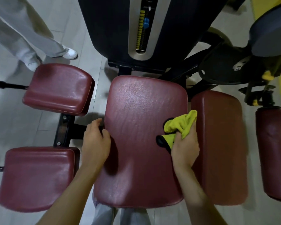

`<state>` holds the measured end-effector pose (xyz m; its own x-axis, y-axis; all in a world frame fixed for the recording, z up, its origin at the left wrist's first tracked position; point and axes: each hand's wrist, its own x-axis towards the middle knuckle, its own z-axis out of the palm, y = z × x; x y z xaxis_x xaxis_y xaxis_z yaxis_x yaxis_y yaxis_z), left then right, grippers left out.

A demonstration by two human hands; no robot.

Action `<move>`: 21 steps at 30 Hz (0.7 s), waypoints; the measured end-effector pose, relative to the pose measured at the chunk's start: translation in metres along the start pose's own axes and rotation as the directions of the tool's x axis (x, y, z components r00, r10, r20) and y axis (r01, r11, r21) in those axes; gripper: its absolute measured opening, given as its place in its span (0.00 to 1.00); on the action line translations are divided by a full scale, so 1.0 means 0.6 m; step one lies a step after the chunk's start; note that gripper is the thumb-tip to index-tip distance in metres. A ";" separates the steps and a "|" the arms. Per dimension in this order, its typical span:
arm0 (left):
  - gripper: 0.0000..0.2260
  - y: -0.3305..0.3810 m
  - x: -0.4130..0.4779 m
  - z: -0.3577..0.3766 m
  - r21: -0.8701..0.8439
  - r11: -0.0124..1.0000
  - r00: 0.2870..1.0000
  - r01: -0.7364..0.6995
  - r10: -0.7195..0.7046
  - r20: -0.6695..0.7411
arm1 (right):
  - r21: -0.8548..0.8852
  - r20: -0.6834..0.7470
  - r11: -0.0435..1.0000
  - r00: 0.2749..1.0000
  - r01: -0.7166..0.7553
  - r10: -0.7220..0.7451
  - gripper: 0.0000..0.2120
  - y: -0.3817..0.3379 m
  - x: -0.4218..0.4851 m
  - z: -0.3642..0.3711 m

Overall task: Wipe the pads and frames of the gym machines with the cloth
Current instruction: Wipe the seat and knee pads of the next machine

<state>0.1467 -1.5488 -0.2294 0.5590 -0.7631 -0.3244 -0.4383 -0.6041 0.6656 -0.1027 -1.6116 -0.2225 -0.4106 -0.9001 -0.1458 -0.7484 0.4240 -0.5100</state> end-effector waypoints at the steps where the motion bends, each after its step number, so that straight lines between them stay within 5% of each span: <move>1: 0.18 0.007 0.010 0.005 0.007 1.000 1.000 0.013 -0.012 -0.010 | -0.003 0.002 1.000 1.000 0.006 -0.006 0.36 -0.011 0.020 0.004; 6: 0.16 0.042 0.025 0.035 0.051 0.998 0.994 0.043 -0.037 -0.106 | 0.020 0.013 0.999 0.999 0.046 -0.046 0.32 -0.068 0.119 0.025; 11: 0.14 0.064 0.006 0.057 0.058 0.993 0.968 0.104 -0.088 -0.237 | -0.053 0.123 0.986 0.980 0.161 -0.154 0.18 -0.134 0.224 0.040; 16: 0.16 0.080 0.012 0.066 0.036 0.982 0.940 0.184 -0.165 -0.300 | -0.339 0.354 0.808 0.861 0.481 -0.364 0.19 -0.254 0.257 0.095; 21: 0.16 0.082 0.016 0.067 0.044 0.978 0.936 0.204 -0.182 -0.302 | -0.263 0.443 0.681 0.712 0.684 -0.544 0.20 -0.348 0.186 0.196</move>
<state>0.1025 -1.5950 -0.2267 0.8155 -0.5347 -0.2214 -0.3452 -0.7565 0.5554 0.0690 -1.8126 -0.2317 0.3455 -0.9165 -0.2016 -0.9272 -0.3001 -0.2243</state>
